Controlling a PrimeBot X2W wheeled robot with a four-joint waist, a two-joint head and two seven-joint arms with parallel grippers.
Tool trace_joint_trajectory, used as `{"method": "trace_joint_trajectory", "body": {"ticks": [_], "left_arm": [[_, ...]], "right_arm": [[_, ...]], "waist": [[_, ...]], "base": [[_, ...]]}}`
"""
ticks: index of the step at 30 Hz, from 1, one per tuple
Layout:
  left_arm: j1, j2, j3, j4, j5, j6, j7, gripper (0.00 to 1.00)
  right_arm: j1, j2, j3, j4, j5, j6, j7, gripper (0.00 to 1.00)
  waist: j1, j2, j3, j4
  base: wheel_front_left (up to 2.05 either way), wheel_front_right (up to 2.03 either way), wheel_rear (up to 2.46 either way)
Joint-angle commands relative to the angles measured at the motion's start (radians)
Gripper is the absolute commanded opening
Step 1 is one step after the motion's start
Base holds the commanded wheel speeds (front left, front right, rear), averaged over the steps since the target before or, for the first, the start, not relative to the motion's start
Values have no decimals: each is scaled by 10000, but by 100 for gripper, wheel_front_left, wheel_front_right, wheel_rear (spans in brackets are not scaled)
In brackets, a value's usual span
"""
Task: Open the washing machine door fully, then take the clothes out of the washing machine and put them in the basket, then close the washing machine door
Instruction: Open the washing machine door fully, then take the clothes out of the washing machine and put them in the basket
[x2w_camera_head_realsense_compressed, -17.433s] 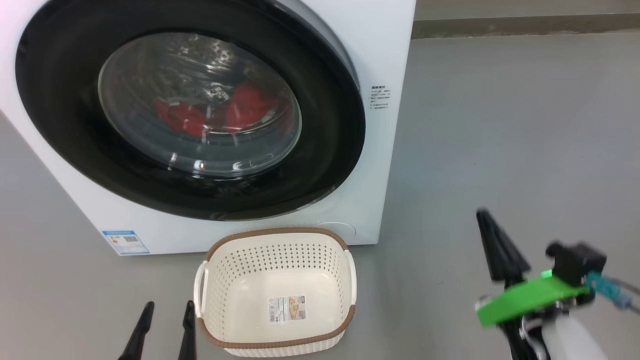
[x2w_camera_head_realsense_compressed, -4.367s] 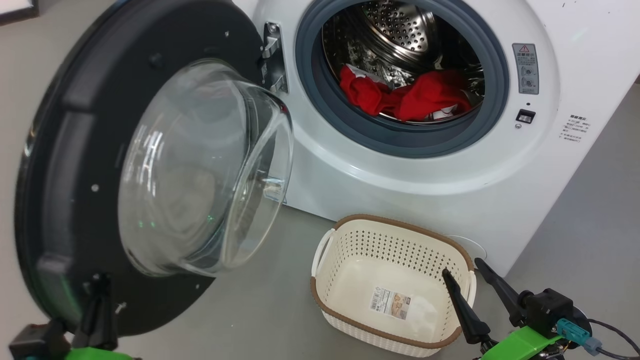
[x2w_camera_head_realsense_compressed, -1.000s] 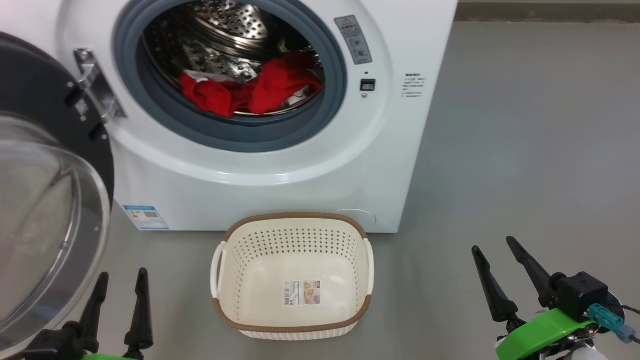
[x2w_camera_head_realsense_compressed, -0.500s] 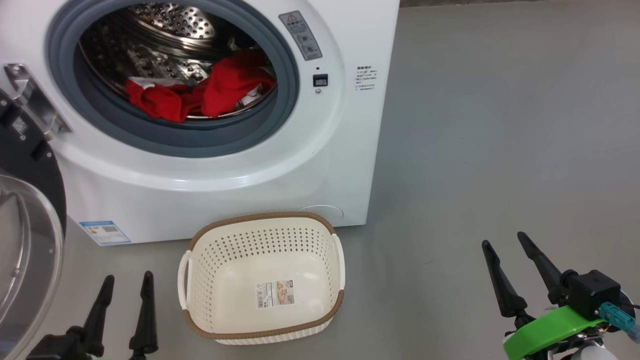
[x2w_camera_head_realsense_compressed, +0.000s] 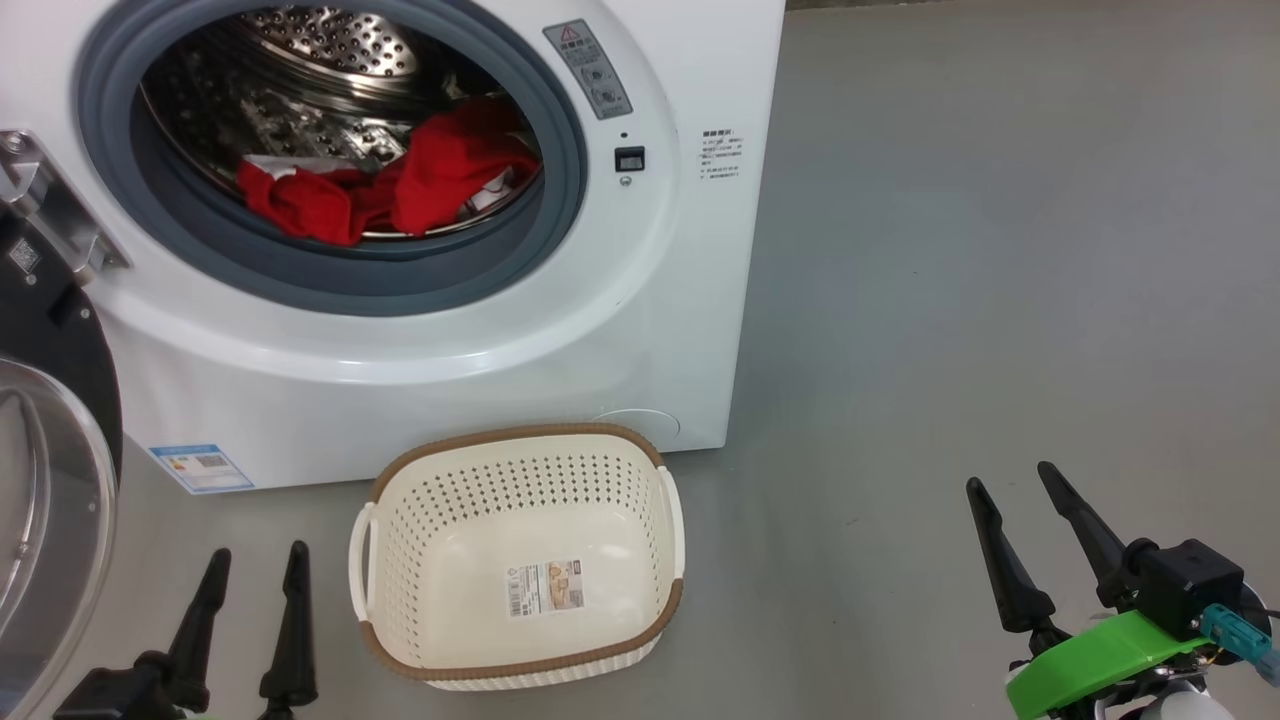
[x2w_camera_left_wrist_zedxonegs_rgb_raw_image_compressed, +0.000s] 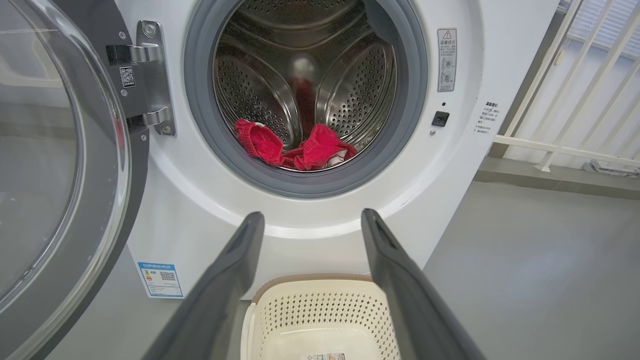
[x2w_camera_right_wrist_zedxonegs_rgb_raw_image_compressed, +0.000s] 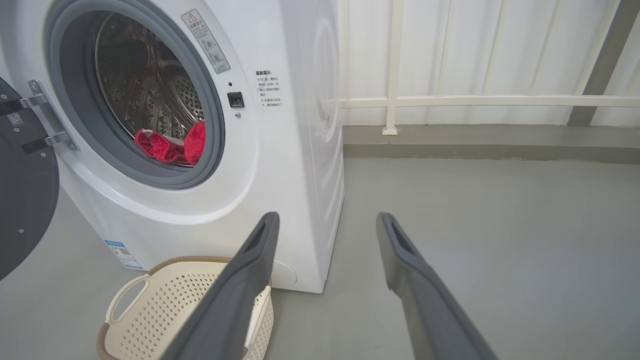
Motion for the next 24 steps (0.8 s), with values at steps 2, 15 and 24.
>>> {"method": "trace_joint_trajectory", "body": {"ticks": [2, 15, 24], "left_arm": [[-198, 144, 416, -260, -19, -30, -93, 100], [-106, 197, 272, -392, 26, -30, -93, 100], [-91, 263, 188, -404, -135, -31, -93, 100]], "right_arm": [[51, -106, 144, -244, -183, 16, -120, 100], [116, -135, 173, -326, -220, 16, -120, 100], [97, -144, 220, -302, -224, 16, -120, 100]], "waist": [[0, -1, -37, 40], [0, -1, -16, 198], [0, -1, -23, 218]], "base": [[0, 0, 0], [0, 0, 0], [31, -36, 4]]}}
